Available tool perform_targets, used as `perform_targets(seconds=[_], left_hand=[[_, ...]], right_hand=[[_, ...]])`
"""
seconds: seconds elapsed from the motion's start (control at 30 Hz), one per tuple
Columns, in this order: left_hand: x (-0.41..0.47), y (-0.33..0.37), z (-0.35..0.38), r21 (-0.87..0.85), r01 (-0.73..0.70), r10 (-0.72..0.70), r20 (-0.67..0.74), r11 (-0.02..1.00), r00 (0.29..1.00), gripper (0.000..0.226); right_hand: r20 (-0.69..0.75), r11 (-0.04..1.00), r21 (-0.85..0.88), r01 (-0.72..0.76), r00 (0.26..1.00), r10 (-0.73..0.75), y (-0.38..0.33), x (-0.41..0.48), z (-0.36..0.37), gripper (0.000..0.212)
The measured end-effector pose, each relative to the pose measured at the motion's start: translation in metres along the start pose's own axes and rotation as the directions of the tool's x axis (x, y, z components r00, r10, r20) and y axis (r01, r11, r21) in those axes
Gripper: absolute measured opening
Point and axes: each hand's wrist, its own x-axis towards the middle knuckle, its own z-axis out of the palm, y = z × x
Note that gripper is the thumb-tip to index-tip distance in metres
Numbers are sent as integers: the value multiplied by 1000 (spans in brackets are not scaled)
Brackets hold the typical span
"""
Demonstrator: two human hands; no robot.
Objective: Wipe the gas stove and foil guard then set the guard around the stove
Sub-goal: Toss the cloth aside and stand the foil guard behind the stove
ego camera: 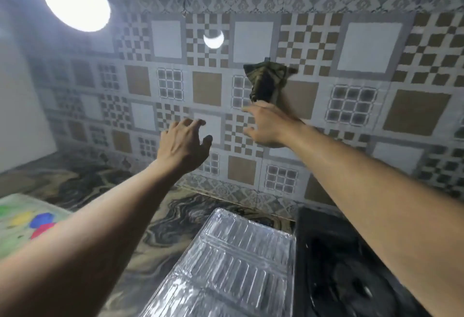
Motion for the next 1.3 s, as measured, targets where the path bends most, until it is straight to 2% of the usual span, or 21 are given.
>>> perform_targets(seconds=[0.23,0.4,0.5,0.6,0.77,0.93,1.1,1.2,1.3], left_hand=[[-136,-10,17,81,253,-263,147,964,954,51],[-223,-34,41,154,427,-454,266,891,851,56],[-254,-45,59,221,458,-508,330,861,795,63],[-268,-52,82,244,477,-536,374,844,757,68],[-281,-55,121,275,510,-578,441,815,687,74],[-280,-65,144,340,543,-639,461,768,616,82],[-277,-68,155,387,596,-705,481,704,521,73],[-276,-72,159,395,608,-720,472,689,509,68],[-272,-75,161,412,625,-744,452,663,492,67]], right_hand=[[186,983,33,181,965,-184,-32,-44,64,64],[337,940,48,337,881,-332,-60,-55,127,62],[394,926,80,369,842,-370,-71,-58,165,59],[449,909,88,407,798,-401,-75,-57,205,59],[571,883,105,457,699,-430,-80,-44,261,76],[641,877,140,460,632,-435,-89,-26,304,77],[691,858,163,487,564,-451,-101,-15,335,92],[699,843,172,509,540,-469,-106,-14,349,90],[687,831,185,525,536,-492,-104,-17,361,80]])
